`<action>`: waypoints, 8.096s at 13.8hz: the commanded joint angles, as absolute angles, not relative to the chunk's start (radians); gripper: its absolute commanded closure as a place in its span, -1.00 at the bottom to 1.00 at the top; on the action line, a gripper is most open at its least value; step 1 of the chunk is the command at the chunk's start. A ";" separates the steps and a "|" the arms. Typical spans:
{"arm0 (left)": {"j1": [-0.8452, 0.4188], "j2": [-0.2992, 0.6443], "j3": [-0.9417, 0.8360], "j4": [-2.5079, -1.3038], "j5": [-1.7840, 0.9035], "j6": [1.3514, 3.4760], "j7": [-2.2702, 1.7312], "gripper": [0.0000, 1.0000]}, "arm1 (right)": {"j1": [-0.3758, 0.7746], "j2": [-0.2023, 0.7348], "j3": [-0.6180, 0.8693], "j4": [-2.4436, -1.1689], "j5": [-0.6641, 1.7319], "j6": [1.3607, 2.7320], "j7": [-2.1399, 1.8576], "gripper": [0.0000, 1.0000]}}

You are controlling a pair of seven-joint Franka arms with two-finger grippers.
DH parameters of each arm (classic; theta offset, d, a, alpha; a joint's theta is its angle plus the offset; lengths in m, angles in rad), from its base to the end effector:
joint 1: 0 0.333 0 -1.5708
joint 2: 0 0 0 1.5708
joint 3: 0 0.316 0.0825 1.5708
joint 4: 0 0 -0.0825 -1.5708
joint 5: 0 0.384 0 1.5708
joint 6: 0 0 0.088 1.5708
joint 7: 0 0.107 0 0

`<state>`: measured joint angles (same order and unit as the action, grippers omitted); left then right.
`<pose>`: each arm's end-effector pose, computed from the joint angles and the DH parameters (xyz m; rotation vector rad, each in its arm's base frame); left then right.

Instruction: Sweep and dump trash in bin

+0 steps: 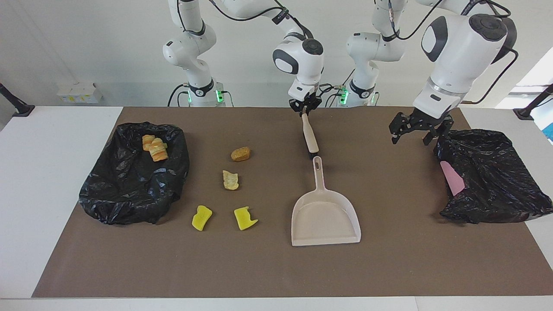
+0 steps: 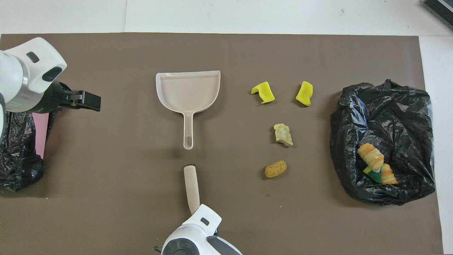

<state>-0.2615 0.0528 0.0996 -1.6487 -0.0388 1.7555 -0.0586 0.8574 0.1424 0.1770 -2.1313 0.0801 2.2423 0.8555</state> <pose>0.5757 -0.0989 0.5741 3.0981 -0.1511 0.0780 0.2839 0.4798 0.3404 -3.1055 -0.1970 0.1369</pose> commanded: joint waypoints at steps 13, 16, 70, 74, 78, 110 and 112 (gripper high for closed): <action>-0.589 0.276 0.112 -1.882 -0.034 2.304 -0.408 -1.00 | 0.482 -0.115 0.175 -2.160 -0.058 1.945 0.831 1.00; -0.641 0.268 0.112 -1.962 -0.034 2.330 -0.419 -1.00 | 0.402 -0.107 0.175 -2.158 -0.135 1.861 0.795 1.00; -0.604 0.061 0.124 -2.201 -0.034 2.292 0.928 1.00 | 0.483 0.133 0.198 -2.002 0.189 2.046 0.669 1.00; -0.589 0.069 0.126 -2.197 -0.034 2.290 0.917 1.00 | 0.338 0.199 0.201 -1.855 -0.044 1.910 0.575 1.00; -0.589 0.069 0.126 -2.197 -0.034 2.287 0.855 1.00 | 0.197 0.274 0.201 -1.763 -0.187 1.862 0.509 1.00; -0.652 0.058 0.120 -2.183 0.034 2.229 0.693 1.00 | 0.402 0.373 0.235 -1.710 -0.009 1.710 0.235 1.00; -0.632 0.055 0.118 -2.206 0.031 2.270 0.699 1.00 | 0.406 0.354 0.250 -1.710 0.020 1.688 0.255 1.00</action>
